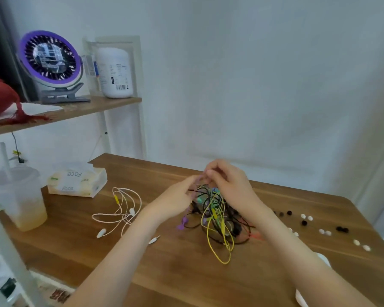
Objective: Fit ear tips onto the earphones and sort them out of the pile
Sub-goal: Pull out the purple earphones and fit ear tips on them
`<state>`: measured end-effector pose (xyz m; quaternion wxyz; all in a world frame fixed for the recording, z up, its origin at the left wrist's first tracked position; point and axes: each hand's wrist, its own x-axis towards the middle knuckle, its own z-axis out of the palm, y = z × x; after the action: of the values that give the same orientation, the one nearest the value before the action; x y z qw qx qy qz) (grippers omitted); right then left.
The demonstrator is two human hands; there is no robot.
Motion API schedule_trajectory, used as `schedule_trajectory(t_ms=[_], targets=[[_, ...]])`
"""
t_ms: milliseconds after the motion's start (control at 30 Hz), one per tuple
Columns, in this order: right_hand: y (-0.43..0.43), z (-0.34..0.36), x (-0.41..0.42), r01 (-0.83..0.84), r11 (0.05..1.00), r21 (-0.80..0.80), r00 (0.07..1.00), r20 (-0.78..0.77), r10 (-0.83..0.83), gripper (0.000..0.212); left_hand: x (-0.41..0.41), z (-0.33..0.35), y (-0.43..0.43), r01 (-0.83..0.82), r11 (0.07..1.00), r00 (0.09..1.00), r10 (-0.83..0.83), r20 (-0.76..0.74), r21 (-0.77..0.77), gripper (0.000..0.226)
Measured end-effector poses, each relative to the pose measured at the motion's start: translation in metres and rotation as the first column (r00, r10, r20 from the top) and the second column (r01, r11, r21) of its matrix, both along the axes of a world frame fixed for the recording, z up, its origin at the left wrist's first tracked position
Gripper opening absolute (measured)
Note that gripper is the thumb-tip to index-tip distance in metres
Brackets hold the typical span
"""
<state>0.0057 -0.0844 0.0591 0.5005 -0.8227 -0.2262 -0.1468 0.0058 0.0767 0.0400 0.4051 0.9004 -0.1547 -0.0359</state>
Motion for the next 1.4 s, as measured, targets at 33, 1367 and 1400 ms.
schedule_trajectory(t_ms=[33,1367,1400], targets=[[-0.004,0.006,-0.002,-0.01,0.999,0.049,1.0,-0.002,0.011,0.02,0.001,0.0,-0.004,0.01,1.0,1.0,-0.01,0.008,0.006,0.055],[-0.052,-0.055,0.028,0.253,0.863,-0.436,0.909,-0.199,-0.367,0.013,0.008,0.04,-0.002,-0.284,0.672,0.956,0.255,-0.147,-0.684,0.041],[-0.054,-0.054,0.029,0.28,0.876,-0.394,0.903,-0.202,-0.379,0.013,0.008,0.04,0.001,-0.297,0.698,0.952,0.27,-0.145,-0.652,0.038]])
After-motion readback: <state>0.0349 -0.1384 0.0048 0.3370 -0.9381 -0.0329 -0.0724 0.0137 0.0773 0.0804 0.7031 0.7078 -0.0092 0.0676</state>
